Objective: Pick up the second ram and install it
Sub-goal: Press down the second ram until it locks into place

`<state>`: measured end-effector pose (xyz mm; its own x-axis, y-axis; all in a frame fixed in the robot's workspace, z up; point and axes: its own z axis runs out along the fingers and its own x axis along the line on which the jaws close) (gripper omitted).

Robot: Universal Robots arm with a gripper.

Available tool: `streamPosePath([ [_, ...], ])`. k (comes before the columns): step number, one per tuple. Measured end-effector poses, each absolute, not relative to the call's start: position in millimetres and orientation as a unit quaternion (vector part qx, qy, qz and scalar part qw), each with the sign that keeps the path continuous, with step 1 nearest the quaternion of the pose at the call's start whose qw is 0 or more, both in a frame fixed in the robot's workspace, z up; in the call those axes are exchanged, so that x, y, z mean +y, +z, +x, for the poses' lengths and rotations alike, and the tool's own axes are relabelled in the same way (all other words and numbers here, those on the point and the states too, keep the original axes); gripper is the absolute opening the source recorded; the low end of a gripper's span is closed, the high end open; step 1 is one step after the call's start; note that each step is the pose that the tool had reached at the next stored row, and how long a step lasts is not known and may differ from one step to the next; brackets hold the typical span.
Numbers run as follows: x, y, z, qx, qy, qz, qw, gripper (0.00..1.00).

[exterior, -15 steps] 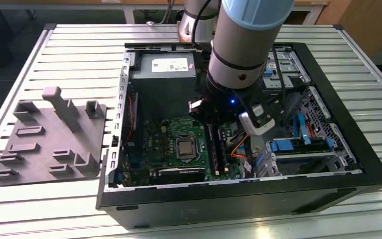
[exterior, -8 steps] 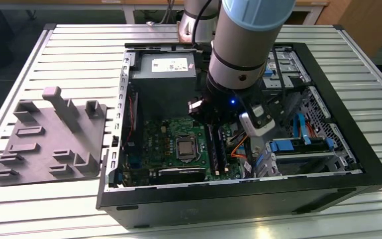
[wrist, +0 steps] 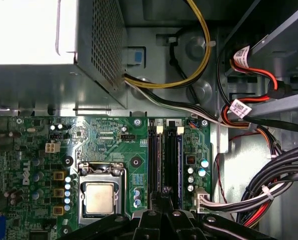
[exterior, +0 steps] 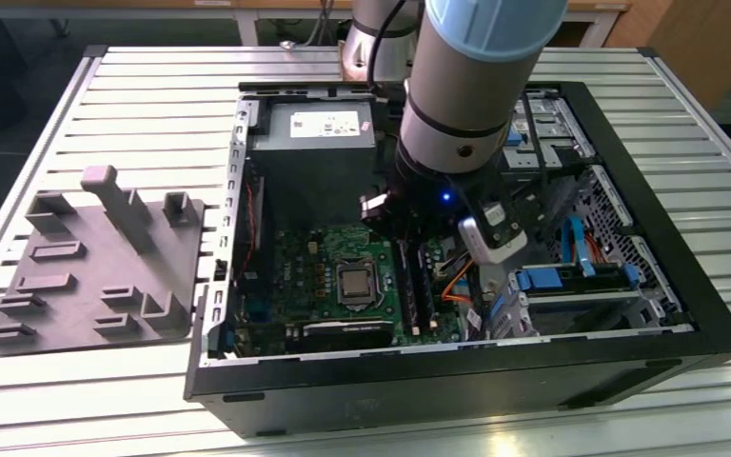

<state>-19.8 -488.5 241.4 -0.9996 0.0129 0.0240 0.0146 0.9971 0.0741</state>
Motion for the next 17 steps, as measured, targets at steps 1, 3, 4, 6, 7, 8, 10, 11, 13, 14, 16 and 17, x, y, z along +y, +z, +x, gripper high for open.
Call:
streamPosePath([
  [1, -488.9, 241.4, -19.8, -0.999, -0.037, -0.007, 0.012, 0.11],
  [3, -489.6, 241.4, -19.8, -0.999, -0.037, -0.007, 0.012, 0.11],
  [4, -490.0, 241.4, -19.8, -0.999, -0.037, -0.007, 0.012, 0.11],
  [6, -490.8, 241.4, -19.8, -0.999, -0.037, -0.007, 0.012, 0.11],
  [7, -491.2, 241.4, -19.8, -0.999, -0.037, -0.007, 0.012, 0.11],
  [8, -491.6, 241.4, -19.8, -0.999, -0.037, -0.007, 0.012, 0.11],
  [10, -492.3, 241.4, -19.8, -0.999, -0.037, -0.007, 0.012, 0.11],
  [11, -492.7, 241.4, -19.8, -0.999, -0.037, -0.007, 0.012, 0.11],
  [13, -493.5, 241.4, -19.8, -0.999, -0.037, -0.007, 0.012, 0.11],
  [14, -493.9, 241.4, -19.8, -0.999, -0.037, -0.007, 0.012, 0.11],
  [16, -494.7, 241.4, -19.8, -0.999, -0.037, -0.007, 0.012, 0.11],
  [17, -495.1, 241.4, -19.8, -0.999, -0.037, -0.007, 0.012, 0.11],
])
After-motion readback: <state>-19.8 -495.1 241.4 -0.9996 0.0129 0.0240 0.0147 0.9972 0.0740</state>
